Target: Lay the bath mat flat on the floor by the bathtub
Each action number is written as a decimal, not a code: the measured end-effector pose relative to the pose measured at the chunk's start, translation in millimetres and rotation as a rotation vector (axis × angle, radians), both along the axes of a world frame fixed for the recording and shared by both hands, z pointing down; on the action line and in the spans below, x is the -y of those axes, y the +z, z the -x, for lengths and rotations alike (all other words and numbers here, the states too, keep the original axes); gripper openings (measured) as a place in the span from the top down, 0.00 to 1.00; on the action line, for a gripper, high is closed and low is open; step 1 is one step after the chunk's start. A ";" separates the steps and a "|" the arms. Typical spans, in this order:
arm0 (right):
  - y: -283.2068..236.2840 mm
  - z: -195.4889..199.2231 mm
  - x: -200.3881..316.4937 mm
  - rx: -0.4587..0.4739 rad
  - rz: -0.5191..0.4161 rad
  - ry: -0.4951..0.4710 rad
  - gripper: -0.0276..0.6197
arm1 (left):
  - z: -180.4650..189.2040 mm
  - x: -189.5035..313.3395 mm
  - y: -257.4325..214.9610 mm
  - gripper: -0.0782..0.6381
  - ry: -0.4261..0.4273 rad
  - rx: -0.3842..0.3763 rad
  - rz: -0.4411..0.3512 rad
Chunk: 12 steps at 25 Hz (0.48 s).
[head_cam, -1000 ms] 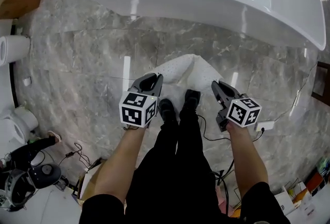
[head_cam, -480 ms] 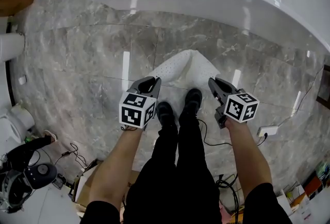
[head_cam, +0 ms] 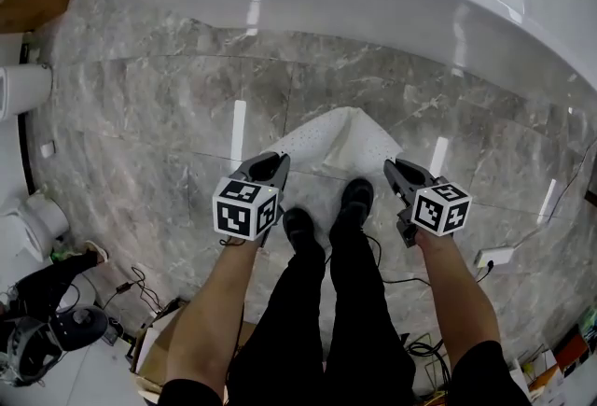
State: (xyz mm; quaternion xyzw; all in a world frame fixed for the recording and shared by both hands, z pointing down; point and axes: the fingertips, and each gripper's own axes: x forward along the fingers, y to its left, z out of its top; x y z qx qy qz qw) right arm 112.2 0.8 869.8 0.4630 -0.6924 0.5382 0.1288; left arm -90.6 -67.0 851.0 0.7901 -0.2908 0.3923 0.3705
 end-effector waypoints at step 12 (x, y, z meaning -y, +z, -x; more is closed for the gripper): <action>41.7 -32.5 30.0 -0.111 -0.002 0.094 0.92 | 58.2 22.9 66.8 0.86 0.049 0.054 -0.039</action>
